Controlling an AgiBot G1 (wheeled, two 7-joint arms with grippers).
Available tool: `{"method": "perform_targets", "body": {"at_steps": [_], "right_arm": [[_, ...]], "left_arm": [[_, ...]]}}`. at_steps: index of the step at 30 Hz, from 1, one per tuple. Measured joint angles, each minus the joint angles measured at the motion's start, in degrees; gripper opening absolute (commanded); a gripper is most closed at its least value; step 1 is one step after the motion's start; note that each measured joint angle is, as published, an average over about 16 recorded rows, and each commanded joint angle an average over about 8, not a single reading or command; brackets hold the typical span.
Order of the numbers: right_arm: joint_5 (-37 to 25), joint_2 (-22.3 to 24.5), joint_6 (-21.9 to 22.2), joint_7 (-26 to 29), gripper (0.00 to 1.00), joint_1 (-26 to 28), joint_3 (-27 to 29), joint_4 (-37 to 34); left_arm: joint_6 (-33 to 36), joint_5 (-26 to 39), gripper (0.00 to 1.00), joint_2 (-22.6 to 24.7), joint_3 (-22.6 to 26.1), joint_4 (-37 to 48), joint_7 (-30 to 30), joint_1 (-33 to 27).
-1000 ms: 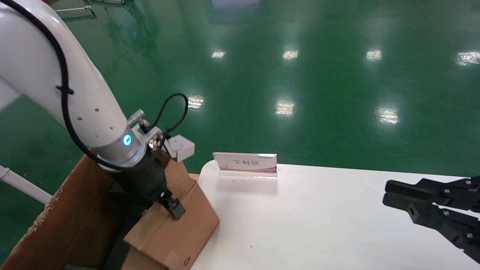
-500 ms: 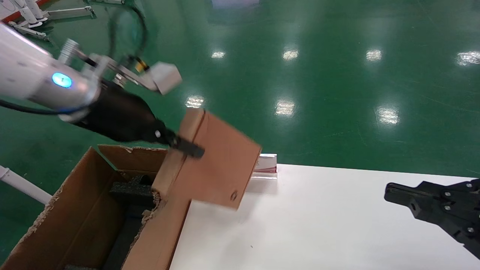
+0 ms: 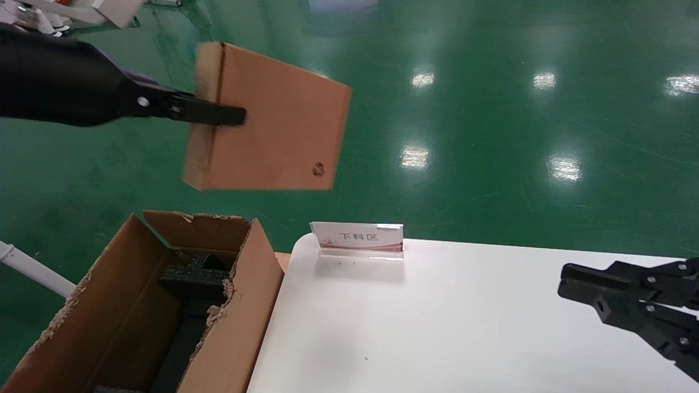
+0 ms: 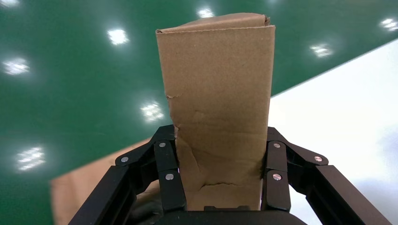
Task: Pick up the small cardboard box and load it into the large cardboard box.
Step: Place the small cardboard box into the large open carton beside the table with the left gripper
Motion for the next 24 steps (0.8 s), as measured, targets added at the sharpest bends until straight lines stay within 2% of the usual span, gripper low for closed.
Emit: {"method": "perform_targets", "body": {"at_steps": [6, 14, 19, 24], "right_arm": [[0.0, 0.0, 0.0, 0.0, 1.0, 0.0, 0.0, 0.0], [0.0, 0.0, 0.0, 0.0, 1.0, 0.0, 0.0, 0.0], [0.0, 0.0, 0.0, 0.0, 1.0, 0.0, 0.0, 0.0], [0.0, 0.0, 0.0, 0.0, 1.0, 0.0, 0.0, 0.0]], "left_arm": [[0.49, 2.77, 0.0, -0.19, 1.61, -0.11, 3.64, -3.23], [3.08, 6.05, 0.0, 1.3, 6.04, -0.22, 6.73, -8.56], [7.07, 8.56, 0.0, 3.38, 10.39, 0.02, 6.55, -12.88], [11.7, 11.1, 0.0, 6.15, 16.7, 0.83, 4.88, -17.78]]}}
